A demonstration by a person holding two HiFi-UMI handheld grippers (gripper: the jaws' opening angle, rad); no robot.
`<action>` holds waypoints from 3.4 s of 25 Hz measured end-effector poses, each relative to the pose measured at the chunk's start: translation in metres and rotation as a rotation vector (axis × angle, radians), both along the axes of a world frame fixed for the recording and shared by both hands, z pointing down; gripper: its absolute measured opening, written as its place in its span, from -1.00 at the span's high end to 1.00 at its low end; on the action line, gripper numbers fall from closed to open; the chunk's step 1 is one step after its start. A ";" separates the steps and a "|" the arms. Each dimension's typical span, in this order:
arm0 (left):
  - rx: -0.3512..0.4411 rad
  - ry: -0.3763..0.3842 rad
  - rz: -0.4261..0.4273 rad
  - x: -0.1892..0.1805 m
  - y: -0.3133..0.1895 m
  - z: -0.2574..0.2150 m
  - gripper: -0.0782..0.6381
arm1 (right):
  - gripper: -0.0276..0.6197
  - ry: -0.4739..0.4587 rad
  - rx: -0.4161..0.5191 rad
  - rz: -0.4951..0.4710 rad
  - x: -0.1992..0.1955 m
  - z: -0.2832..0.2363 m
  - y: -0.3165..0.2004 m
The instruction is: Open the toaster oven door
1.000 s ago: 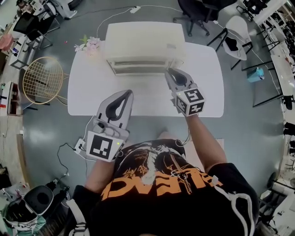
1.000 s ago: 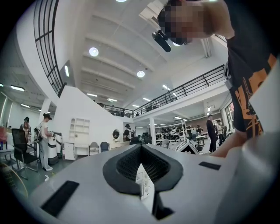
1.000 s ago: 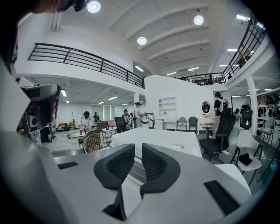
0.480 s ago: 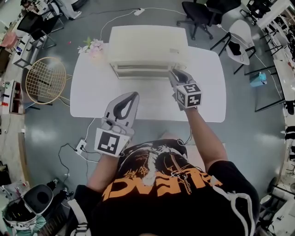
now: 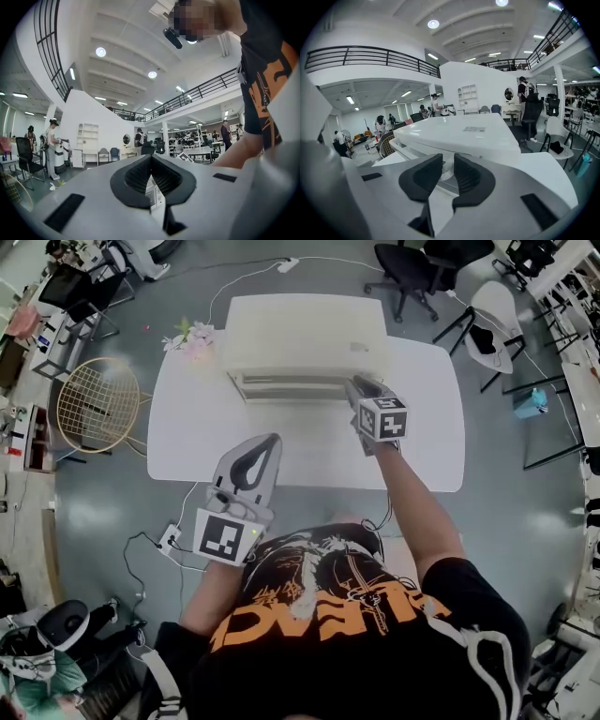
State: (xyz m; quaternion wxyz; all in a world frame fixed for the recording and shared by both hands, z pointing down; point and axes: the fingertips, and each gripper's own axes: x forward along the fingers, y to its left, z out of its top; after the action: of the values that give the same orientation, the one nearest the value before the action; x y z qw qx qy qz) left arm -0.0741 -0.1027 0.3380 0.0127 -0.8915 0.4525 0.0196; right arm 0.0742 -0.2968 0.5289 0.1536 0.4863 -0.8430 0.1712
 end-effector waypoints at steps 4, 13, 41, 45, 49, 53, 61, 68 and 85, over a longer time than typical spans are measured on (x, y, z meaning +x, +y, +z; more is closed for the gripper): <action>-0.008 0.000 -0.006 -0.002 -0.001 0.001 0.72 | 0.61 -0.034 -0.030 0.025 0.001 0.003 -0.006; -0.015 -0.003 -0.002 -0.002 0.004 0.003 0.72 | 0.65 -0.037 -0.122 0.022 0.000 0.003 -0.007; -0.017 0.012 0.078 0.014 0.017 0.003 0.73 | 0.61 -0.078 -0.225 -0.041 -0.004 0.051 0.089; -0.021 0.010 0.085 0.014 0.019 0.004 0.73 | 0.61 -0.070 -0.224 -0.035 -0.005 0.060 0.101; -0.036 -0.001 0.083 0.015 0.020 0.012 0.73 | 0.60 -0.052 -0.242 -0.041 -0.005 0.074 0.114; -0.046 -0.017 0.085 0.018 0.022 0.022 0.72 | 0.59 -0.033 -0.288 -0.045 -0.003 0.099 0.132; -0.072 -0.026 0.074 0.020 0.028 0.029 0.73 | 0.61 -0.021 -0.331 -0.044 -0.002 0.130 0.154; -0.078 -0.031 0.073 0.020 0.028 0.028 0.73 | 0.62 -0.020 -0.337 -0.021 -0.002 0.149 0.163; -0.097 -0.048 0.006 -0.001 0.029 0.031 0.73 | 0.65 -0.004 -0.580 0.034 0.003 0.239 0.192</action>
State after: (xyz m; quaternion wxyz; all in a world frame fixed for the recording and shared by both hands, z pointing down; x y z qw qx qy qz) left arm -0.0753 -0.0739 0.3695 -0.0195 -0.8927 0.4496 -0.0236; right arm 0.0775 -0.1044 0.7679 0.2816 0.4357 -0.7510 0.4086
